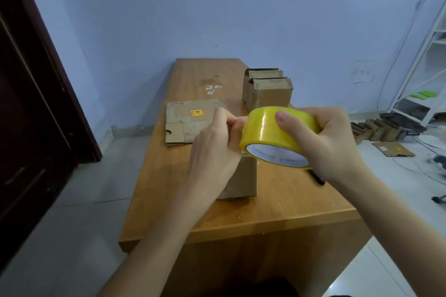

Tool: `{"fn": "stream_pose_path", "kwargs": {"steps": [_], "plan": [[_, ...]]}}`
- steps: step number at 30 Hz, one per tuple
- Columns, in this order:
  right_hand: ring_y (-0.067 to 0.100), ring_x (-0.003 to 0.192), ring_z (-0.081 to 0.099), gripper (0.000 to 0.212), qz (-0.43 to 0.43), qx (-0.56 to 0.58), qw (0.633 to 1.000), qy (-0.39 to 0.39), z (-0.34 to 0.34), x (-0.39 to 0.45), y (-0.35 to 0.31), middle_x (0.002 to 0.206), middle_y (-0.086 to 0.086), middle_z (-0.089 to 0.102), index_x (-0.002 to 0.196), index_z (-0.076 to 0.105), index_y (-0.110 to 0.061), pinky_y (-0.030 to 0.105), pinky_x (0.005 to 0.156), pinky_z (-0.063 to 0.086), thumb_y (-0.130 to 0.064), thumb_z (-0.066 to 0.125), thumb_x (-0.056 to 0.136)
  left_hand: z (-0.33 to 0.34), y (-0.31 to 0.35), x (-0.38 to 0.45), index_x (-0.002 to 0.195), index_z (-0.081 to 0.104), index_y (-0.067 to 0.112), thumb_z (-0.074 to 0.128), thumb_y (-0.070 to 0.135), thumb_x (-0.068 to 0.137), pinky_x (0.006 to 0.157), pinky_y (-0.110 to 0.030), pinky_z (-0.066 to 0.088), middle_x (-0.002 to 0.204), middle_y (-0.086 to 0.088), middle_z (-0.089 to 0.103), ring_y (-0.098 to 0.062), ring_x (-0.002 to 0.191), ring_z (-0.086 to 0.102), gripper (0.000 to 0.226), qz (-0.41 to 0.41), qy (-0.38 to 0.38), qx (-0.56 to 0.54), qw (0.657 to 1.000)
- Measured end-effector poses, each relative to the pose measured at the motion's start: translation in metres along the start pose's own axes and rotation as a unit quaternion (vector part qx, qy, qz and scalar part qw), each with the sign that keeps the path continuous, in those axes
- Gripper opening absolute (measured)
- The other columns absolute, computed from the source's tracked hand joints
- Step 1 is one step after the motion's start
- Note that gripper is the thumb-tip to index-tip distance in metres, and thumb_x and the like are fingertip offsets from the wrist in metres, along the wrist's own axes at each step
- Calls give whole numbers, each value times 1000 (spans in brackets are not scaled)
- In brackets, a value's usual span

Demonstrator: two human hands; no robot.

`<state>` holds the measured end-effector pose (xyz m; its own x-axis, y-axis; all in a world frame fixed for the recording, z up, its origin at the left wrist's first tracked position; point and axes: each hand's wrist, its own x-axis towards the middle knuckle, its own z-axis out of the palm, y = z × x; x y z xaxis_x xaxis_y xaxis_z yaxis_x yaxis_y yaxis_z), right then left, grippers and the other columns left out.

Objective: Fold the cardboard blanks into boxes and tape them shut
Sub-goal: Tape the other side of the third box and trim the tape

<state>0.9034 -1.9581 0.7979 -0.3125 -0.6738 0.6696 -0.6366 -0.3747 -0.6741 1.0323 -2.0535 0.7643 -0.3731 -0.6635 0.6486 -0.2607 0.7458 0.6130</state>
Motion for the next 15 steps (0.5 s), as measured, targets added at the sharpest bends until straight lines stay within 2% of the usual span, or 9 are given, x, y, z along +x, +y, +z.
{"fn": "stream_pose_path", "kwargs": {"steps": [4,7,9,12,14,15], "plan": [[7,37,23,49,-6,-36,999,-7,1,9,-9,39,-9,20,42,27,-23,14,42,17,-53,50,73,-4,6,1,88,44,16,55,25,93,53,-35,37,78,1,61,-19,67,55,15,-7,15,65,998],[7,38,23,46,-31,-65,997,-24,4,11,-12,41,-7,20,44,26,-24,12,41,17,-51,49,74,-7,8,-3,92,40,19,61,27,90,53,-27,37,84,0,61,-17,67,53,22,3,20,133,991],[8,40,23,49,-36,-78,996,-32,6,11,-13,44,-6,20,46,28,-17,13,42,17,-52,49,74,-7,9,-4,94,37,21,65,28,87,50,-18,30,84,1,60,-13,66,47,30,4,18,168,986],[8,41,20,48,-48,-135,988,-51,-1,12,-5,44,-6,18,46,28,-18,18,42,16,-51,47,75,-18,4,-3,89,40,18,56,27,93,45,-13,18,70,6,48,-14,54,47,19,9,39,201,979],[10,39,18,47,-67,-222,971,-65,-12,10,2,41,-5,17,44,26,-21,21,41,15,-50,45,76,-35,3,2,85,45,17,46,30,97,40,-17,20,60,7,47,-17,44,49,17,26,95,196,976],[11,39,18,46,-62,-233,968,-68,-18,8,5,40,-4,18,44,25,-22,20,41,15,-49,45,75,-44,3,4,85,45,19,42,34,97,40,-20,25,59,7,50,-14,45,49,19,32,87,180,979]]}}
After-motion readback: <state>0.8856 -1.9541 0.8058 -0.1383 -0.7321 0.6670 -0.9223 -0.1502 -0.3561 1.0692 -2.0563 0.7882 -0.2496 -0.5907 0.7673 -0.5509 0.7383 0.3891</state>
